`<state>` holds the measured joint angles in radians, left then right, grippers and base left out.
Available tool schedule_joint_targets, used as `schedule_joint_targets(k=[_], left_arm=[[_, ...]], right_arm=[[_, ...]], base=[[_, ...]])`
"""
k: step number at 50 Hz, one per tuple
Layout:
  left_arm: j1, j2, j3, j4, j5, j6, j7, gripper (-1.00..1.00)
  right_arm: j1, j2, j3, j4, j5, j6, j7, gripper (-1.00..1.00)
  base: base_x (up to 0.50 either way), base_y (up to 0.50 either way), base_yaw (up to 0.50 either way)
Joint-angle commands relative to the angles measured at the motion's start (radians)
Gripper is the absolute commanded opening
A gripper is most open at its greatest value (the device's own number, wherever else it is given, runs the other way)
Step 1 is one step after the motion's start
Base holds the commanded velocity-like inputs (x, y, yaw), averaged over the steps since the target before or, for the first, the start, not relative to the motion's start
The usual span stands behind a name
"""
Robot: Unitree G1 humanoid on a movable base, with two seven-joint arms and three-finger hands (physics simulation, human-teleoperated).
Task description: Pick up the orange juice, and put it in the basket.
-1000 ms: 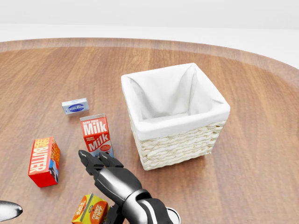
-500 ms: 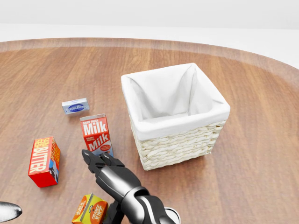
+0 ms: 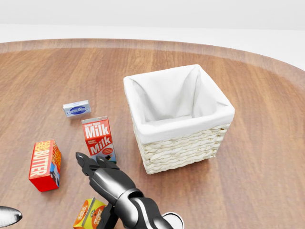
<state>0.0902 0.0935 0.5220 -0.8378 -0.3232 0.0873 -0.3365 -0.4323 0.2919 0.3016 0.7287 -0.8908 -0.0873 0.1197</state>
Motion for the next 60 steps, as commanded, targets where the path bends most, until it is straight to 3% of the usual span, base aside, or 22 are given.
schedule_joint_targets(k=[1,27,28,29,60], left_arm=[[0.0,0.0,0.0,0.003,0.0,0.0,0.0,1.0],[-0.001,0.002,0.0,0.004,-0.004,0.0,0.001,1.0],[0.001,0.001,0.0,0.0,-0.004,0.0,0.001,1.0],[0.001,0.001,0.0,0.002,-0.004,0.0,0.001,1.0],[0.001,0.0,-0.001,0.003,-0.003,0.0,0.001,1.0]], right_arm=[[-0.037,0.018,-0.011,0.085,0.015,0.0,-0.037,1.0],[-0.132,0.057,-0.055,0.365,0.057,0.0,-0.154,1.0],[-0.139,0.057,-0.06,0.382,0.063,0.0,-0.163,-0.15],[-0.142,0.057,-0.062,0.389,0.067,0.0,-0.168,-1.0],[-0.157,0.057,-0.067,0.422,0.068,0.0,-0.197,-1.0]], base=[[0.0,0.0,0.0],[0.0,0.0,0.0],[0.0,0.0,0.0],[0.0,0.0,0.0],[0.0,0.0,0.0]])
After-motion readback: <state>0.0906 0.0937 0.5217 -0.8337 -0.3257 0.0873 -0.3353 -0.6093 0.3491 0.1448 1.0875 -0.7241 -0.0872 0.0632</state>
